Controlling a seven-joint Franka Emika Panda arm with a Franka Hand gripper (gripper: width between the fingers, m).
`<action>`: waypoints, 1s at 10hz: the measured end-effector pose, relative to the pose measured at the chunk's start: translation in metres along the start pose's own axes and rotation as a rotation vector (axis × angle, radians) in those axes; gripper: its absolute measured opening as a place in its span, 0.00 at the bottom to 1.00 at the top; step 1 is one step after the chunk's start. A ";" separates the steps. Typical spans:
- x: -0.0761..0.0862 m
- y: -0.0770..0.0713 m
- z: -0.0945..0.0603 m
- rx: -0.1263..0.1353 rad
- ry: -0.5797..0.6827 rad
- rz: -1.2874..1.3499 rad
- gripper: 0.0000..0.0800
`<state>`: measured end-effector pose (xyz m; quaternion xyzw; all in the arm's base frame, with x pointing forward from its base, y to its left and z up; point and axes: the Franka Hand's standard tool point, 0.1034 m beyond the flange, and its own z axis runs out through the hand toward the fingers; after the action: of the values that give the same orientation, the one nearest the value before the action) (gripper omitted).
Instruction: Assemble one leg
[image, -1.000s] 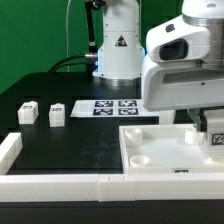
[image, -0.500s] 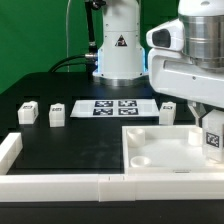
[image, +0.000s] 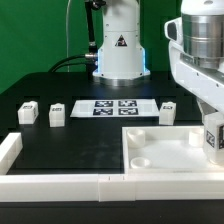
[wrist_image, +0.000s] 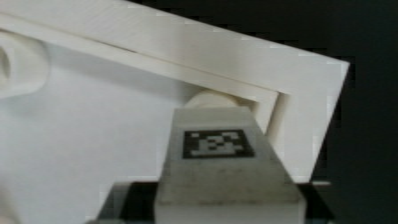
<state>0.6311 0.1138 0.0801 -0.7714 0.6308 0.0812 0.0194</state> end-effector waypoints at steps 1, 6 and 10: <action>-0.001 0.000 0.000 0.000 -0.001 -0.030 0.37; -0.003 0.002 0.001 -0.001 -0.002 -0.525 0.81; 0.001 0.001 0.001 -0.011 0.014 -1.156 0.81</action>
Offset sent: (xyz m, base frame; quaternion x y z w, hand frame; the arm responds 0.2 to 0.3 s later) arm -0.0100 0.0061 0.0013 0.0011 -0.0225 -0.2076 0.9780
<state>0.6306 0.1126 0.0792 -0.9914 0.1067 0.0557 0.0522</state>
